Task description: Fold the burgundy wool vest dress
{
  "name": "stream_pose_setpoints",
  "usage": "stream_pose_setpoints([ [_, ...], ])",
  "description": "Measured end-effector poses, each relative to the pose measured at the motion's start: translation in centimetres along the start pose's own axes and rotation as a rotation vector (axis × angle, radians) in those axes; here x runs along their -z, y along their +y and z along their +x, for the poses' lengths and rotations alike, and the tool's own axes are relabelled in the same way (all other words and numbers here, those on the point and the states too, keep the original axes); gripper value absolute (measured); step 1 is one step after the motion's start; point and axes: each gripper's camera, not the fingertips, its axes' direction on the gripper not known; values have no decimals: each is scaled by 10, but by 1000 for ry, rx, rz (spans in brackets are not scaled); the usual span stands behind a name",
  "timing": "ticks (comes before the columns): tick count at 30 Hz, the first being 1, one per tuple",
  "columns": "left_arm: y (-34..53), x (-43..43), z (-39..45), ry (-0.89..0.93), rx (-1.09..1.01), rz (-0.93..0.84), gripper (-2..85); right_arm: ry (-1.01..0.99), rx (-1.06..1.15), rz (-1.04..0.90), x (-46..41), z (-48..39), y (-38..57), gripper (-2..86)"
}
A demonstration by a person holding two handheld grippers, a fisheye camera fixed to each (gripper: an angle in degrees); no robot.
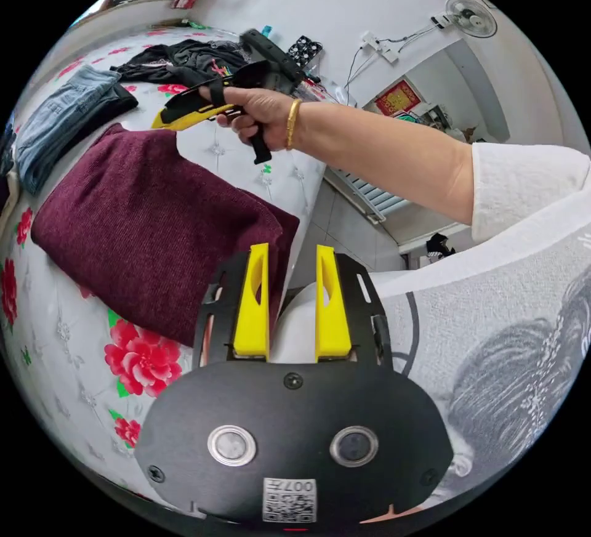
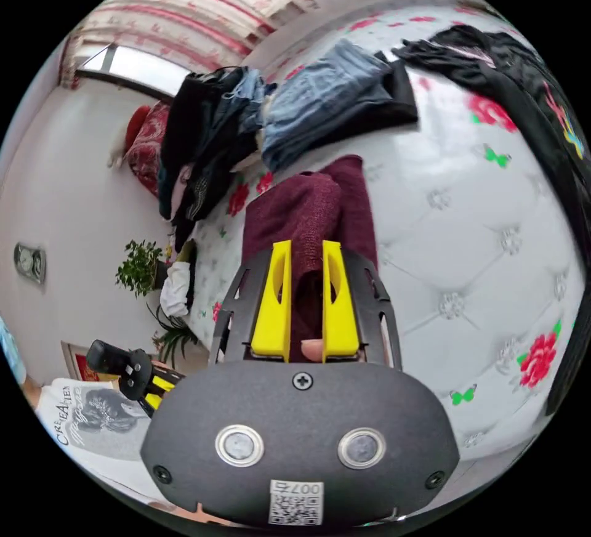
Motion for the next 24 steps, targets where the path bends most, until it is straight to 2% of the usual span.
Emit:
stream_pose_setpoints([
  [3, 16, -16, -36, 2, 105, 22, 100, -18, -108, 64, 35, 61, 27, 73],
  [6, 51, -10, -75, -53, 271, 54, 102, -55, -107, 49, 61, 94, 60, 87],
  [8, 93, -5, -117, -86, 482, 84, 109, -59, -88, 5, 72, 106, 80, 93],
  [11, 125, -13, -151, -62, 643, 126, 119, -66, -54, -98, 81, 120, 106, 97],
  [15, 120, -61, -188, 57, 721, 101, 129, -81, 16, -295, 69, 135, 112, 84],
  [17, 111, -85, -204, 101, 750, 57, 107, -102, 45, -305, 70, 138, 105, 74],
  [20, 95, -92, -221, 27, 709, 7, 55, -125, 97, -393, 75, 147, 88, 53],
  [23, 89, -72, -237, 105, 646, 73, 49, -252, 112, -393, 99, 162, 75, 39],
  [24, 89, -65, -240, 128, 639, 105, 48, -349, 85, -381, 110, 170, 69, 34],
])
